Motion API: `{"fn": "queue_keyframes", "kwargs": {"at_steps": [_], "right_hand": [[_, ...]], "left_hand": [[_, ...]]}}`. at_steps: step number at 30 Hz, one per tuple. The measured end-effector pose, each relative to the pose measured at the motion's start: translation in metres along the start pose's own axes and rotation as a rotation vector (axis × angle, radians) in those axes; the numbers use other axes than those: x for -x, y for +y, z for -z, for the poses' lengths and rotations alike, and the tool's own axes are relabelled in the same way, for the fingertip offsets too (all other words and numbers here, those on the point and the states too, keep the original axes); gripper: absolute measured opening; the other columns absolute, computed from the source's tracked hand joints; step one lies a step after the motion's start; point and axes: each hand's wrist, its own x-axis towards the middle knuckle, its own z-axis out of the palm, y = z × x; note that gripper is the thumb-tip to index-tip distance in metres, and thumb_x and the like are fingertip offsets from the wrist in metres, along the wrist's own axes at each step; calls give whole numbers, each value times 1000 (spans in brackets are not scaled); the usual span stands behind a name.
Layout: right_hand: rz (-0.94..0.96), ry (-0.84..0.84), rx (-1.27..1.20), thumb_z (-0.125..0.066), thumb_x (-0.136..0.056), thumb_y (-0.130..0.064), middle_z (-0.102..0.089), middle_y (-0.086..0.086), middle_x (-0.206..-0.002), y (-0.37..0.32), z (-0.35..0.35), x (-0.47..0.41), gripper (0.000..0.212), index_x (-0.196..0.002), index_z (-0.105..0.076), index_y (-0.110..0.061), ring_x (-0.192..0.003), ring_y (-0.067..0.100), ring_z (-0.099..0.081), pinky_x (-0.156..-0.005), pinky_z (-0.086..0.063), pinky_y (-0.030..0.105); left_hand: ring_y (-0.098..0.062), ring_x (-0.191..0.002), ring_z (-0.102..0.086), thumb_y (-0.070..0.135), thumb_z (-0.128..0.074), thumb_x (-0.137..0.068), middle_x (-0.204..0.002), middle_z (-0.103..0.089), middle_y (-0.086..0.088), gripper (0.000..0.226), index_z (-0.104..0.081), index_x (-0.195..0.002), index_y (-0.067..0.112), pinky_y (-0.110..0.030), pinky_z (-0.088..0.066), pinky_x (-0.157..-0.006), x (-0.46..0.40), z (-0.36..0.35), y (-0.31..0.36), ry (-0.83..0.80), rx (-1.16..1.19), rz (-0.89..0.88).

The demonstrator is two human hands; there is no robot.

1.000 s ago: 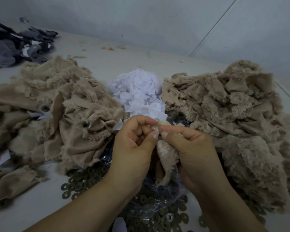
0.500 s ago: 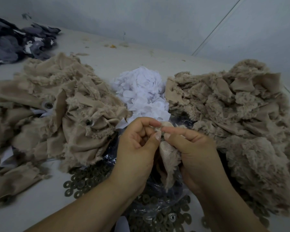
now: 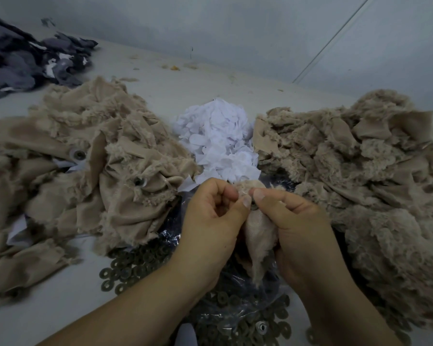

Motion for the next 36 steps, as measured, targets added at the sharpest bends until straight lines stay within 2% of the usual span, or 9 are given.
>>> {"fn": "queue_keyframes", "kwargs": {"at_steps": [2, 3, 6, 9, 12, 18, 27, 31, 36], "right_hand": [[5, 7, -5, -77, -61, -31, -77, 15, -93, 0, 0, 1, 24, -80, -78, -16, -90, 27, -75, -72, -60, 33], [10, 7, -13, -76, -64, -29, -77, 14, -94, 0, 1, 1, 21, -82, -78, -18, -91, 27, -75, -73, -61, 34], [32, 12, -21, -73, -70, -25, -77, 13, -97, 1, 0, 2, 19, -88, -77, -18, -94, 27, -75, -78, -61, 37], [34, 6, -2, -71, -73, -23, -77, 13, -96, 1, 1, 3, 19, -90, -78, -17, -92, 26, -75, -76, -61, 34], [32, -3, 20, -71, -74, -23, -77, 12, -99, 0, 3, 1, 20, -92, -78, -18, -96, 26, -74, -82, -59, 39], [61, -57, -16, -68, -76, -23, -77, 12, -100, 1, 0, 1, 20, -94, -76, -18, -97, 26, -74, -80, -59, 34], [47, -90, -163, -65, -78, -23, -73, 14, -114, 5, -3, 2, 44, -120, -68, -9, -108, 28, -70, -90, -58, 37], [39, -73, -161, -65, -78, -24, -74, 11, -113, 9, -4, 0, 46, -121, -68, -9, -107, 25, -71, -79, -58, 25], [58, -52, -106, -65, -77, -28, -75, 8, -113, 13, -2, -1, 44, -120, -70, -15, -108, 22, -71, -83, -58, 27]], "left_hand": [[-14, -63, -51, 38, -62, -79, -69, -57, -1, 29, -57, -78, 10, -32, -45, -58, 0, 2, -1, -40, -138, 12], [-18, -68, -58, 43, -56, -83, -76, -63, -2, 35, -61, -84, 8, -37, -49, -62, -1, 2, -2, -83, -227, 5], [-18, -97, -65, 43, -42, -95, -102, -71, -2, 41, -68, -106, 13, -44, -52, -90, -3, 0, -1, -173, -418, -40], [-21, -96, -65, 46, -35, -91, -99, -70, -4, 50, -66, -104, 9, -46, -51, -89, -5, 0, 0, -194, -478, -60], [-27, -97, -64, 48, -33, -89, -99, -69, -8, 54, -64, -102, 6, -49, -50, -89, -8, 3, 1, -217, -538, -91], [-31, -95, -63, 46, -33, -90, -97, -69, -10, 54, -65, -100, 3, -52, -50, -87, -9, 3, 2, -194, -501, -116], [-31, -94, -63, 37, -35, -95, -97, -67, -14, 47, -63, -99, 0, -54, -49, -86, -7, -3, 3, -160, -389, -118], [-35, -94, -62, 36, -36, -95, -97, -66, -17, 47, -62, -100, -3, -55, -49, -86, -6, -3, 2, -169, -349, -117], [-38, -88, -60, 33, -35, -95, -91, -64, -21, 46, -60, -96, -6, -55, -49, -81, -3, -5, 3, -175, -340, -132]]}}
